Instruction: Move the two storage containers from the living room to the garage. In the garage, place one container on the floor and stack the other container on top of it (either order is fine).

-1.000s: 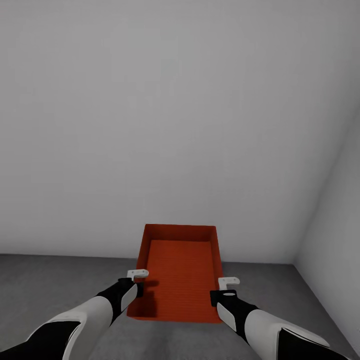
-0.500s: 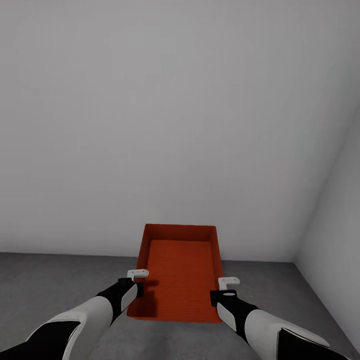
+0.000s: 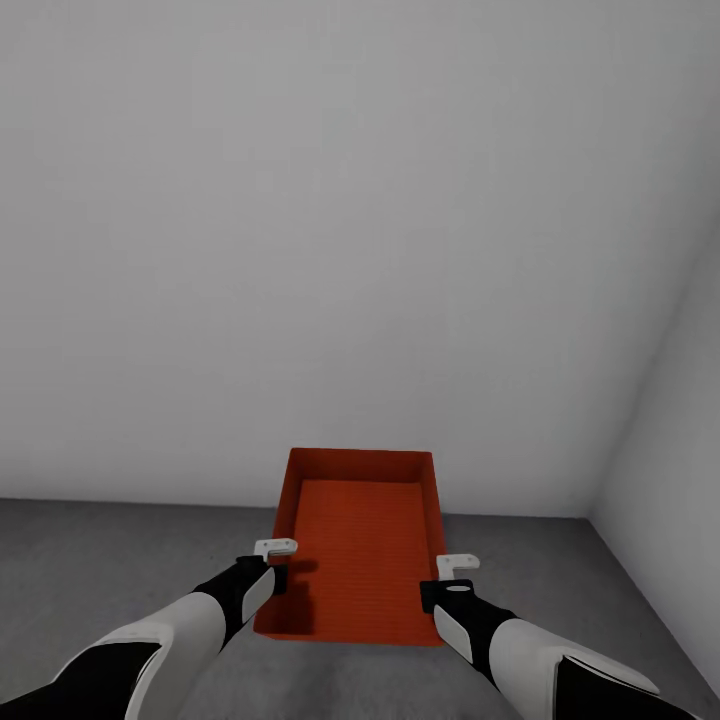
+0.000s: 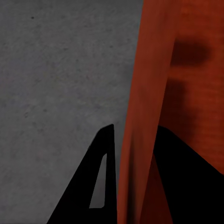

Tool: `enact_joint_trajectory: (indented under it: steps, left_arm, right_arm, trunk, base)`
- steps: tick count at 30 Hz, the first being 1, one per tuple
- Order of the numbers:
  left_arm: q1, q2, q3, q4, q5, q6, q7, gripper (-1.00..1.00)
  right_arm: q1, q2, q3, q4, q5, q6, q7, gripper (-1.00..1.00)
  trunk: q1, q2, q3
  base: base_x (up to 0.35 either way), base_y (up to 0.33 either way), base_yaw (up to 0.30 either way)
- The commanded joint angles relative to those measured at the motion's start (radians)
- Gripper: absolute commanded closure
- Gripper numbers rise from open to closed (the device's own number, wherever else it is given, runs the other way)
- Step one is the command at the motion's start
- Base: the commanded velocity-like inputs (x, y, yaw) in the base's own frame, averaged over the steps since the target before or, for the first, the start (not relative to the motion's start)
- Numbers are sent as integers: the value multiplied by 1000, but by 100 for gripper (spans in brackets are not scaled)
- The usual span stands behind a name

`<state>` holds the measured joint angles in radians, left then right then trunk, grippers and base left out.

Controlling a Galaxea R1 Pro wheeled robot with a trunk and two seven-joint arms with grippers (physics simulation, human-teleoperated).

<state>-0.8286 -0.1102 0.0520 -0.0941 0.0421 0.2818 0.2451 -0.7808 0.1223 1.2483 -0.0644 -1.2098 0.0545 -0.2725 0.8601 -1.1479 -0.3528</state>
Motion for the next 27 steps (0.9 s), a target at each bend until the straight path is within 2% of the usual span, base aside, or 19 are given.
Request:
enact_joint_trajectory:
  steps: [1, 27]
  left_arm:
    - [0, 0, -1, 2, 16, 7, 6, 100]
    - [0, -2, -1, 2, 18, 8, 6, 100]
  right_arm:
    - [-2, -1, -9, 25, 23, -5, -16, 100]
    - [-2, -1, -9, 25, 24, -5, -16, 100]
  trunk:
    - [4, -8, -6]
    - [104, -190, -129]
  base:
    - [0, 0, 0]
    - [0, 0, 0]
